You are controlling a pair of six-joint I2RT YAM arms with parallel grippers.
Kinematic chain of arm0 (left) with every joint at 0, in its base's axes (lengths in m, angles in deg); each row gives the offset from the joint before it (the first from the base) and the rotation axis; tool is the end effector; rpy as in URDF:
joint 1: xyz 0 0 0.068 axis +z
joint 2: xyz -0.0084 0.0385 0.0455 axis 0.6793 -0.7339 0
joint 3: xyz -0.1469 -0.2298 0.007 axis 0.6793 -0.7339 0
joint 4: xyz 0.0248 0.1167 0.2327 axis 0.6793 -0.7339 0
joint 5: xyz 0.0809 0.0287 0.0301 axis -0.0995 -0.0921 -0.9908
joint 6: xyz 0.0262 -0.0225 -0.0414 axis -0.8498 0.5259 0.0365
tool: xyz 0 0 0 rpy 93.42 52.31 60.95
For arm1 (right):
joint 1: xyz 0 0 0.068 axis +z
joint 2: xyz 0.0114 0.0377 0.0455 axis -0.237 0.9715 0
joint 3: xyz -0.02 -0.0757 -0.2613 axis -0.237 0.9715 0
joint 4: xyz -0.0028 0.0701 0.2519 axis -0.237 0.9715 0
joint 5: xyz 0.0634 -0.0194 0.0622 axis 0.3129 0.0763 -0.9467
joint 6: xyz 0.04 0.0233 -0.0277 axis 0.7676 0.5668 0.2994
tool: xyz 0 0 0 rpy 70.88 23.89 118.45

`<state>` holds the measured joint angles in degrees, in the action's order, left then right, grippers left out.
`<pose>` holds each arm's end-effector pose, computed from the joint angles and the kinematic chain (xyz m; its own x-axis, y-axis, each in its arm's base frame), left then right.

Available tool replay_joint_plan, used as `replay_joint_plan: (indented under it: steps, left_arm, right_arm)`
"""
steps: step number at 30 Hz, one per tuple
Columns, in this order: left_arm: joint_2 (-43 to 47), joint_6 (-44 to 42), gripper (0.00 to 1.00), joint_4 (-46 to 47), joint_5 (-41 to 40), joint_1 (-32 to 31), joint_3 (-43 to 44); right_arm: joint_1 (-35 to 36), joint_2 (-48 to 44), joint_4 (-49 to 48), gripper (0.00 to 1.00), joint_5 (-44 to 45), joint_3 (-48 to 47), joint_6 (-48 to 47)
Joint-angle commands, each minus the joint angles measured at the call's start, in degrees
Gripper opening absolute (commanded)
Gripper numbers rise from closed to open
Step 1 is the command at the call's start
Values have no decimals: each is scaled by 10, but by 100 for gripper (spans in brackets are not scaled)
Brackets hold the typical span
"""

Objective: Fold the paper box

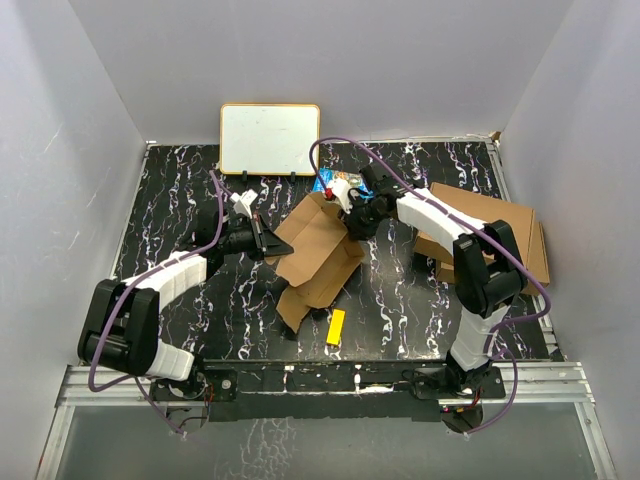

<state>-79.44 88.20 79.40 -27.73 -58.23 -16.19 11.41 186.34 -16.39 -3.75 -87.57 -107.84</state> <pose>0.2731 -0.1023 0.2143 -0.8486 -0.2516 -0.4653 0.3337 0.4280 -0.8399 0.3376 0.1752 0.2219 -0.3323 -0.7395 -0.5854 -0.9255 0.3752 0.0513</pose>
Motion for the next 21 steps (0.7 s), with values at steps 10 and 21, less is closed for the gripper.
replay_joint_plan:
  steps: [10,21]
  left_arm:
    - [3,-20,0,43,-30,0,-3]
    - [21,-26,0,44,-38,0,-15]
  right_arm:
    - [12,5,-53,18,-7,48,34]
    - [11,-25,-135,22,-8,114,48]
